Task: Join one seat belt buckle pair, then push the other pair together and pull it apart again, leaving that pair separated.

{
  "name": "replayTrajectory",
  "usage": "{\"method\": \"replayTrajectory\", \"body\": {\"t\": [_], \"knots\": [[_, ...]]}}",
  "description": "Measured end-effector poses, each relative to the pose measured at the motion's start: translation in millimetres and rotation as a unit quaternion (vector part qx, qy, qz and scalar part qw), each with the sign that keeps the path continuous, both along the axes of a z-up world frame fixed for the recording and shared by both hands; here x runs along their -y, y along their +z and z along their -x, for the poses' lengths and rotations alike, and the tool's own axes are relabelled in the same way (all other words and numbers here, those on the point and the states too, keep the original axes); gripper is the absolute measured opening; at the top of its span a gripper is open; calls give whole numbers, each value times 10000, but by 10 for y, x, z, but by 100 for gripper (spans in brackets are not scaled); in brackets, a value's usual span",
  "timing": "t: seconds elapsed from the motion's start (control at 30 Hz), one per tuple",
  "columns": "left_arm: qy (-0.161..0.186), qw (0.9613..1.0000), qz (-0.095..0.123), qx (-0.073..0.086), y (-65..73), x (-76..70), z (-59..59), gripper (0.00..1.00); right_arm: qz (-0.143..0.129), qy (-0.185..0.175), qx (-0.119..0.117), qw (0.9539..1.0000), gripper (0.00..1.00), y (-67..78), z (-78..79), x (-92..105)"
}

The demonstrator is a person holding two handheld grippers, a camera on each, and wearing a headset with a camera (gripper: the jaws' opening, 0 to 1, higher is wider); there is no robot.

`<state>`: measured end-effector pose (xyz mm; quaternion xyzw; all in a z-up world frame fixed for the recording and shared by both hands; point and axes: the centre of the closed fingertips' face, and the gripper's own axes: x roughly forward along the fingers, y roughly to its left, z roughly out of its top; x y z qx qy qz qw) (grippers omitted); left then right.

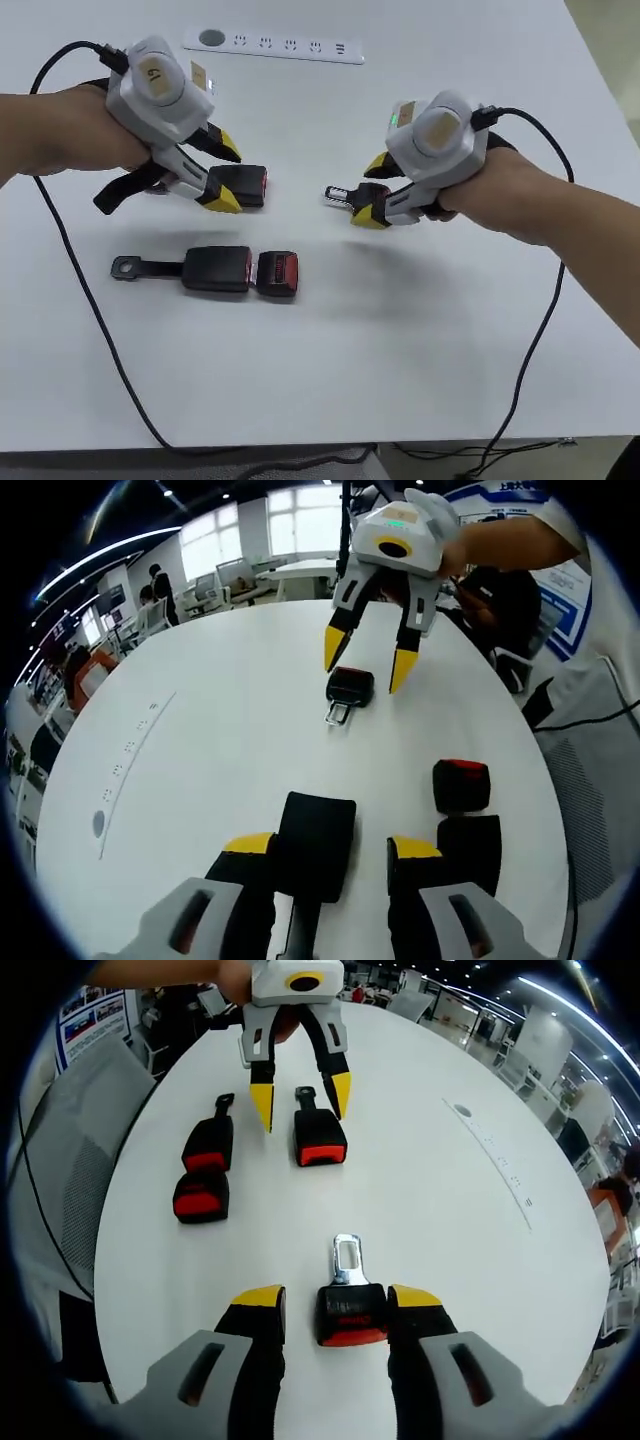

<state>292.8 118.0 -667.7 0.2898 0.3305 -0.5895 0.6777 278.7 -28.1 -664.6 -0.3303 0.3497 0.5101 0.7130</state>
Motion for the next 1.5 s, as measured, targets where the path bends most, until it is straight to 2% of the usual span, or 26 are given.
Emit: {"method": "replayTrajectory", "body": {"t": [0.1,0.3,0.37,0.43,0.53,0.57,0.77,0.8,0.97,1.1,1.17,1.5], "knots": [[1,10000,-22,-24,-54,-22,-42,44,41,-7,-45,10000,38,-56,-13,57],[-72,10000,-33,-41,-108,-46,-40,43,137,30,-121,9998,37,-184,-18,132],[-82,10000,-43,-32,-107,-38,-38,42,146,26,-148,9998,36,-190,-36,124],[-116,9999,-93,-12,-130,-47,-46,41,174,42,-174,9997,35,-257,-87,154],[-170,9997,-170,72,-145,-55,-72,38,211,127,-206,9995,34,-273,-46,134],[-181,9996,-185,104,-146,-57,-83,37,127,160,-240,9995,34,-279,-91,126],[-268,9986,-412,215,-190,-108,-90,34,131,447,-326,9984,33,-291,-119,140],[-207,9991,-343,136,-197,-106,-95,34,122,519,-349,9980,33,-276,-100,129],[-291,9990,-298,178,-207,-110,-98,33,113,618,-453,9970,33,-286,-113,117],[-296,9990,-300,148,-212,-103,-100,33,235,688,-443,9964,33,-297,-103,91],[-301,9990,-306,139,-215,-104,-104,33,352,809,-330,9956,33,-298,-107,64],[-362,9987,-329,161,-201,-77,-72,33,210,868,-312,9955,33,-304,-143,-245]]}}
